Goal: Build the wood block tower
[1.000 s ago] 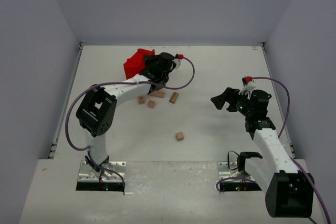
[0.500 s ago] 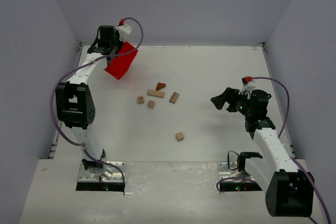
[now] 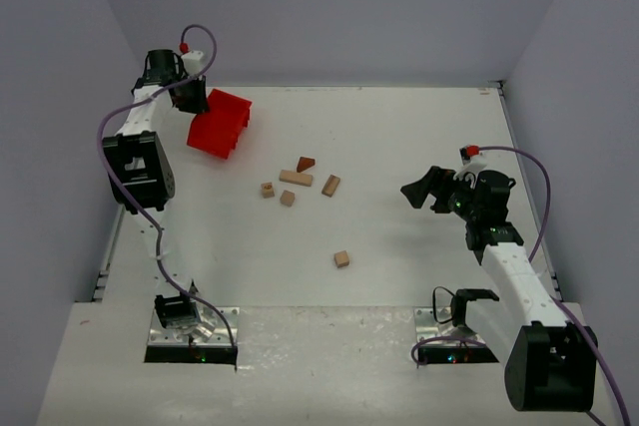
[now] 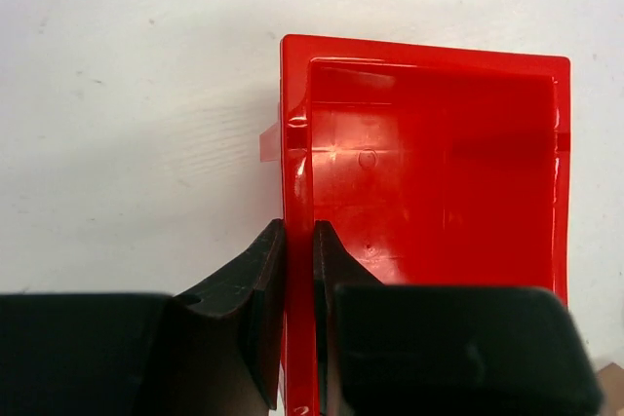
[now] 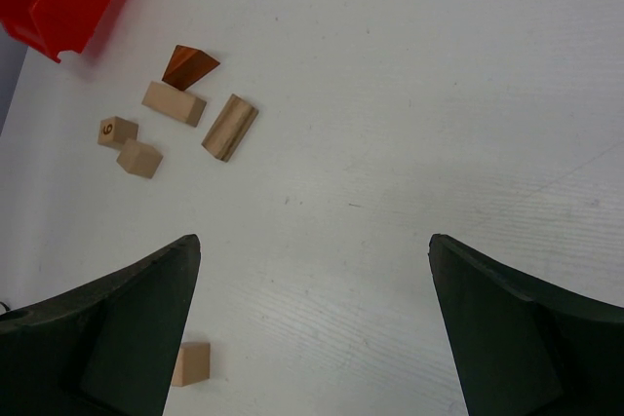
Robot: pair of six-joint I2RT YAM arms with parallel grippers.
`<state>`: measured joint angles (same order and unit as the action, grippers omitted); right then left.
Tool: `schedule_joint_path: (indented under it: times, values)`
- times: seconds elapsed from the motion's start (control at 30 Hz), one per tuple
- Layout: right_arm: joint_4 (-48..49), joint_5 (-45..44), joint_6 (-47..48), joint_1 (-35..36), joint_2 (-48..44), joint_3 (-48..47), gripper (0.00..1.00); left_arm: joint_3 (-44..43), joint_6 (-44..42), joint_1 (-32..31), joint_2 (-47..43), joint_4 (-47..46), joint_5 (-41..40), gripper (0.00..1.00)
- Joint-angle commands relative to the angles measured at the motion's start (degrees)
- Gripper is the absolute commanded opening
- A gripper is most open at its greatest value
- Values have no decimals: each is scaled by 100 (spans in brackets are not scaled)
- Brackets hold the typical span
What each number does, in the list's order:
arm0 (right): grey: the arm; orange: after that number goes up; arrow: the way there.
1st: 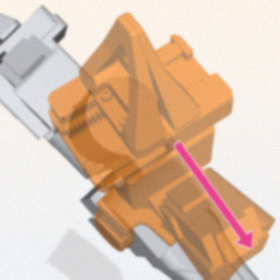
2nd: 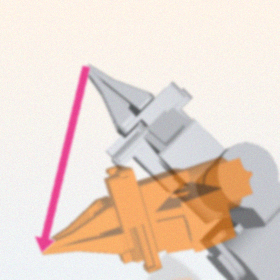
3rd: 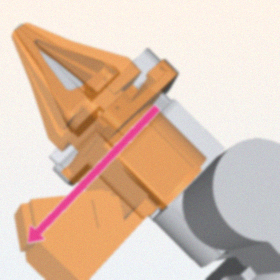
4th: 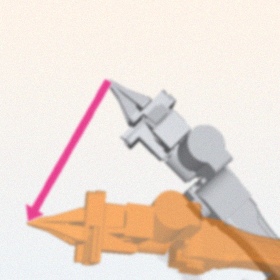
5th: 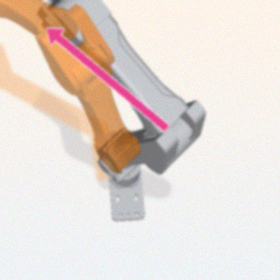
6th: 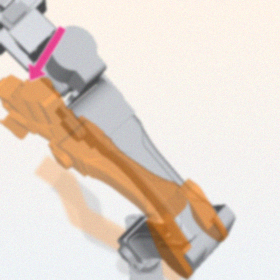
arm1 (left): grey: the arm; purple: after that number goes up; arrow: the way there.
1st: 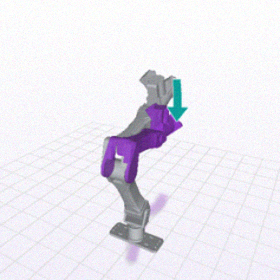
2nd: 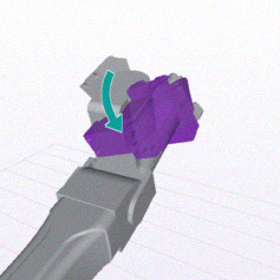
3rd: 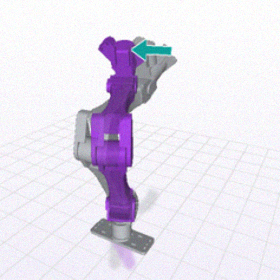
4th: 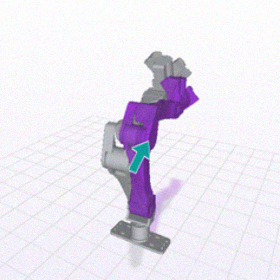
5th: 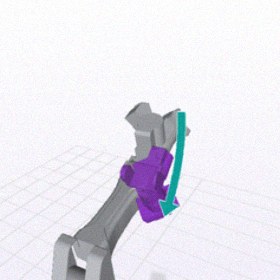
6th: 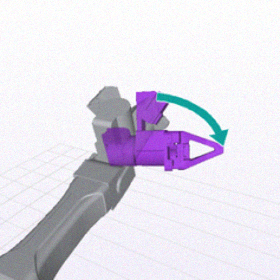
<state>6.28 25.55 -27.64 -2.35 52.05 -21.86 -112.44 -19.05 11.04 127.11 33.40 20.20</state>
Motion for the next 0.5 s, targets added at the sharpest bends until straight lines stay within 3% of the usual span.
schedule_joint_path:
  times: [0.0, 0.37, 0.47]
  values:
    - [145, -68, -9, 42, -11, -261, 99, 118, -196, -85, -363, -4, 766, 0]
    - [75, -94, -14, 42, -72, -260, 99, 512, -485, -172, -342, -70, 330, 15]
    - [54, -115, -14, 42, -147, -240, 99, 635, -548, -209, -382, -107, 398, 25]
